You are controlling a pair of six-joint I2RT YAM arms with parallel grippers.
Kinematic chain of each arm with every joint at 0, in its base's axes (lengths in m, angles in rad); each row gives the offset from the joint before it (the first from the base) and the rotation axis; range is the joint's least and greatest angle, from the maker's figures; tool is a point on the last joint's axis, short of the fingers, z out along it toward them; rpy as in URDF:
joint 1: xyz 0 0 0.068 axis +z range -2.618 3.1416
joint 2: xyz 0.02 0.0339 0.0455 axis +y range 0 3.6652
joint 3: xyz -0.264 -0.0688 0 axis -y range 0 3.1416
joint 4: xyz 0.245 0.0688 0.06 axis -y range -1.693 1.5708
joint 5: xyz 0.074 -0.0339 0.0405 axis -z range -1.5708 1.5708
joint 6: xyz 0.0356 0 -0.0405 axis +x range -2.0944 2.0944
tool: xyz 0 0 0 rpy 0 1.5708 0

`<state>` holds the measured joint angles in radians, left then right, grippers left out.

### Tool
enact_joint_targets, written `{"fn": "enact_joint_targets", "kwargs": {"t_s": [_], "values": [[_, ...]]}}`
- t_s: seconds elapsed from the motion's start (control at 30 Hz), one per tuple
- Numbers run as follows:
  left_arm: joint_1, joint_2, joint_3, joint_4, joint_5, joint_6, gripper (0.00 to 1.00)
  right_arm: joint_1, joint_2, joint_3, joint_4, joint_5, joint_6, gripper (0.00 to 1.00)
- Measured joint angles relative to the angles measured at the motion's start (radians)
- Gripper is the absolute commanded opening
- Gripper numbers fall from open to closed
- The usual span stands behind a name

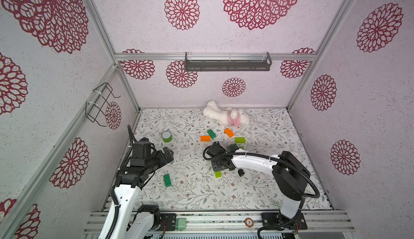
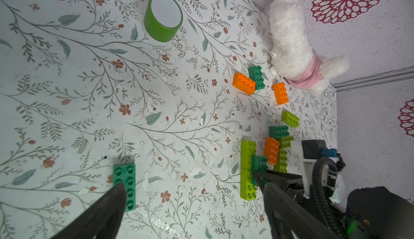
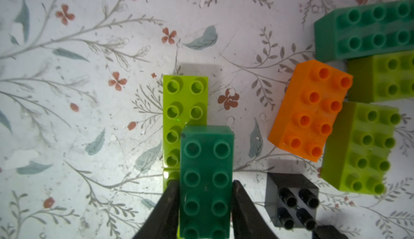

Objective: Assemble a small pinwheel with lego
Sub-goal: Place the lego brick at the center of the board, then pick up the lego brick from the center of the board.

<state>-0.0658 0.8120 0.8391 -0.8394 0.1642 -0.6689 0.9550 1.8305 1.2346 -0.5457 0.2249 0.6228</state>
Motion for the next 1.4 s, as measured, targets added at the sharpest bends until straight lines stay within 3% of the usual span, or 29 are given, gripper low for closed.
{"fn": "enact_joint_targets", "kwargs": {"t_s": [0.13,0.3,0.43,0.57,0.63,0.77,0.9,1.07,1.17,1.4], "values": [[0.000,0.000,0.001,-0.011,-0.022,-0.005,0.97,-0.003,-0.005,-0.009,-0.013,-0.010,-0.017,0.58],[0.000,0.010,0.010,-0.018,-0.044,-0.012,0.97,-0.015,-0.020,-0.014,-0.012,-0.039,-0.038,0.64],[0.000,0.019,0.014,-0.020,-0.043,-0.013,0.97,-0.037,-0.074,-0.026,-0.008,-0.065,-0.049,0.68],[-0.014,0.019,0.022,-0.016,-0.039,-0.012,0.97,-0.078,-0.153,-0.047,0.005,-0.077,-0.060,0.79],[-0.054,0.017,0.023,-0.002,-0.043,-0.012,0.97,-0.105,-0.198,-0.071,0.019,-0.076,-0.069,0.85],[-0.216,0.056,0.025,0.066,-0.082,-0.006,0.99,-0.167,-0.298,-0.153,0.069,-0.076,-0.090,0.94],[-0.362,0.219,0.065,0.200,-0.129,0.033,0.98,-0.235,-0.372,-0.215,0.119,-0.081,-0.092,0.99],[-0.431,0.489,0.077,0.451,-0.103,0.202,0.97,-0.293,-0.450,-0.286,0.193,-0.104,-0.089,0.99],[-0.420,0.669,0.167,0.486,-0.060,0.293,1.00,-0.325,-0.502,-0.328,0.233,-0.172,-0.088,0.99],[-0.304,1.095,0.567,0.462,0.148,0.372,0.98,-0.353,-0.602,-0.392,0.299,-0.326,-0.071,0.99]]}}
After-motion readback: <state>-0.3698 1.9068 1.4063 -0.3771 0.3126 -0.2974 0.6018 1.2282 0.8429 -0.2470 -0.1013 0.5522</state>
